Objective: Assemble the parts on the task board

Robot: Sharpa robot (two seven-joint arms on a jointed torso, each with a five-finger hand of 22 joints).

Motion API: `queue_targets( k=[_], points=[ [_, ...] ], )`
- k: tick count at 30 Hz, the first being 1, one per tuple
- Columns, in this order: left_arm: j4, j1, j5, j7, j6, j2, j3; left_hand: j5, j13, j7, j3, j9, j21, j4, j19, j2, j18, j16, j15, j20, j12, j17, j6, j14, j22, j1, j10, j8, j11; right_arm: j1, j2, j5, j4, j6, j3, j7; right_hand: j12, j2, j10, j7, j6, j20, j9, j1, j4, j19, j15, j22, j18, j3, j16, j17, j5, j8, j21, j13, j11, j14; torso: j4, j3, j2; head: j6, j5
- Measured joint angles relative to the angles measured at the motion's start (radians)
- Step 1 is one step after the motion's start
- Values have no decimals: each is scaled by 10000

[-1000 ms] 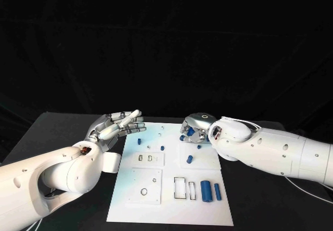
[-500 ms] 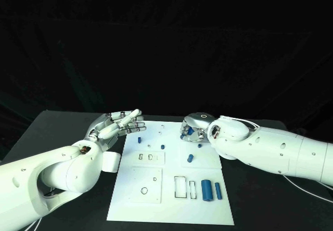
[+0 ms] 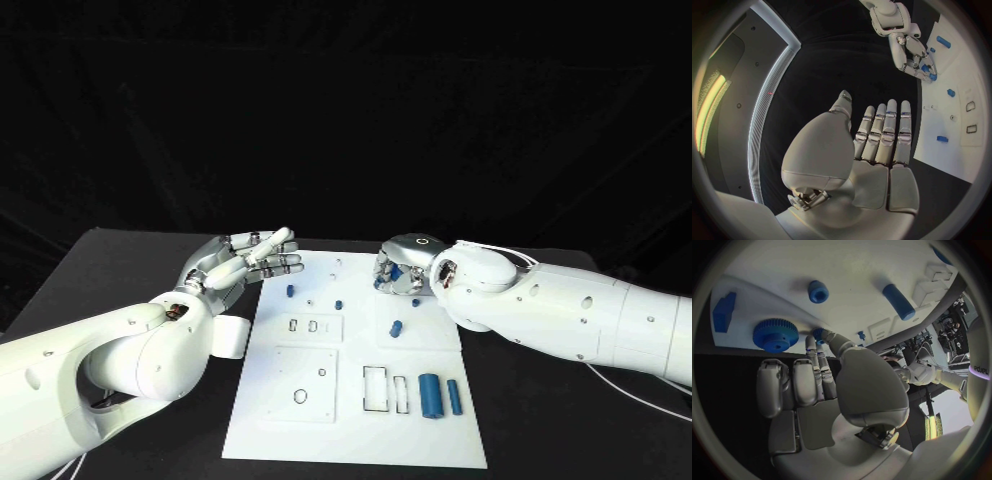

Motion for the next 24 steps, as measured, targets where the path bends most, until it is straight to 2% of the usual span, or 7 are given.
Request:
queue_targets(
  k=[8,16,24],
  points=[
    [-6,2,-2,-23,2,4,0,0,1,0,0,0,0,0,0,0,-1,0,0,0,0,-6,0,0,0,0,0,0,0,4,-8,28,20,-133,2,-12,-37,77,33,-10,75,-15,106,156,-54,15,1,-1,1,150,1,24,-123,47,5,17,-33,-1,1,-7,18,27,9],
    [-37,4,-4,-32,4,5,0,0,1,0,0,0,0,0,0,0,-1,0,0,0,0,-6,0,0,1,0,0,0,0,57,-32,44,278,-637,55,-67,-25,104,68,-9,74,-31,108,184,-71,102,2,-2,2,217,57,60,-142,46,84,44,0,-1,12,-19,24,112,17],
    [-53,5,-6,-37,9,27,0,0,1,0,0,1,0,0,0,0,-2,0,0,0,0,-6,0,0,1,0,0,0,0,177,443,44,-60,-1290,79,-166,-25,102,68,28,105,-31,134,181,-71,101,2,-3,3,217,57,60,-154,39,84,42,1,-2,36,-19,50,175,25]
  ],
)
